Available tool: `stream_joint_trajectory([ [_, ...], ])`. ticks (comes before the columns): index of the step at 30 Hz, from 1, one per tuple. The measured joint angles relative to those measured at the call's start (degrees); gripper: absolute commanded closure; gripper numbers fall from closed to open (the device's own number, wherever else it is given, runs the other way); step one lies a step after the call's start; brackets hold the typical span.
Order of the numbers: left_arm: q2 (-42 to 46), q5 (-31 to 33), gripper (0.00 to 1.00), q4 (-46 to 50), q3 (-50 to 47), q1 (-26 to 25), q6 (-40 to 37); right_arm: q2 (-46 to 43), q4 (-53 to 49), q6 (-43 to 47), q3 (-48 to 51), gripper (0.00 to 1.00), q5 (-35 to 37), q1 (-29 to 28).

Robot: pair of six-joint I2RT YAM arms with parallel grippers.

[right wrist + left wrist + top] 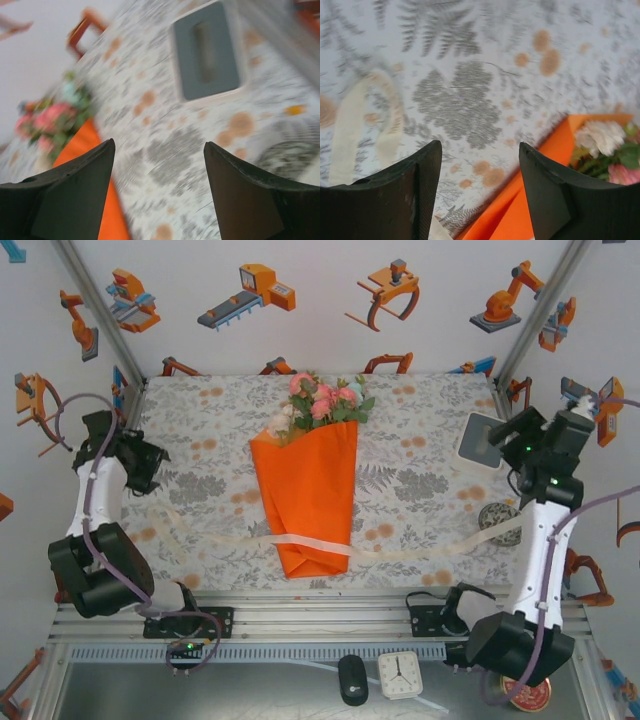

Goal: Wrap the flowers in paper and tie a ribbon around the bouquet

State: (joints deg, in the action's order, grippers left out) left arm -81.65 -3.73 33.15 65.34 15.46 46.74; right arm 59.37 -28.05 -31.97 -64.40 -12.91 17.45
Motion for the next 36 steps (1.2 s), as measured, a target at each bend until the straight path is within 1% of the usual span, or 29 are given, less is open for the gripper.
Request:
stream_joint_trajectory([
  [1, 0.0, -1.7, 0.32, -0.7, 1.3, -1.9, -1.3, 0.1, 0.0, 0.0, 0.1, 0.22, -1.3, -3.5],
  [2, 0.1, -4.2, 0.31, -1.8, 2.5, -5.1, -2.9, 0.3, 0.5, 0.1, 0.4, 0.11, -3.1, -8.5],
  [3, 0.1, -6.9, 0.3, -3.1, 3.2, -9.0, -4.5, 0.6, 1.6, 0.2, 1.3, 0.05, -4.7, -13.2],
  [5, 0.1, -11.1, 0.25, -5.1, 3.5, -16.4, -7.2, 1.6, 4.4, -0.3, 3.7, 0.05, -7.2, -20.0],
  [7, -0.1, -13.6, 0.2, -6.1, 2.8, -23.3, -9.6, 3.9, 6.8, -0.6, 6.6, 0.05, -8.7, -24.7],
  [9, -0.7, -14.2, 0.14, -6.8, 1.2, -28.1, -11.5, 8.2, 9.4, -0.6, 9.2, 0.06, -9.8, -28.4],
  [10, -1.4, -14.1, 0.13, -7.1, 0.2, -29.3, -12.3, 10.1, 10.2, -0.6, 9.9, 0.07, -10.6, -29.5],
  [12, -3.2, -13.9, 0.1, -8.4, -1.9, -30.3, -13.5, 14.6, 12.9, -0.6, 11.7, 0.08, -12.1, -31.9],
  [15, -7.3, -13.9, 0.08, -10.1, -4.6, -30.3, -15.0, 19.5, 16.5, -0.4, 14.0, 0.11, -13.4, -34.2],
  [18, -11.2, -14.3, 0.09, -11.8, -6.4, -30.3, -16.0, 22.8, 20.6, -0.5, 16.5, 0.14, -13.7, -36.1],
  [23, -14.4, -16.9, 0.12, -15.4, -7.6, -30.6, -16.1, 27.8, 27.2, -1.1, 18.9, 0.2, -13.7, -38.6],
  [28, -15.6, -18.6, 0.18, -19.2, -9.6, -30.9, -15.2, 32.2, 32.6, -3.1, 19.7, 0.2, -13.9, -39.8],
  [32, -16.7, -20.9, 0.27, -22.1, -10.3, -31.2, -13.0, 35.3, 36.2, -4.4, 19.8, 0.2, -14.6, -41.1],
  [36, -17.4, -22.8, 0.35, -25.3, -11.5, -31.3, -10.9, 37.1, 42.4, -6.3, 20.6, 0.25, -15.6, -41.4],
])
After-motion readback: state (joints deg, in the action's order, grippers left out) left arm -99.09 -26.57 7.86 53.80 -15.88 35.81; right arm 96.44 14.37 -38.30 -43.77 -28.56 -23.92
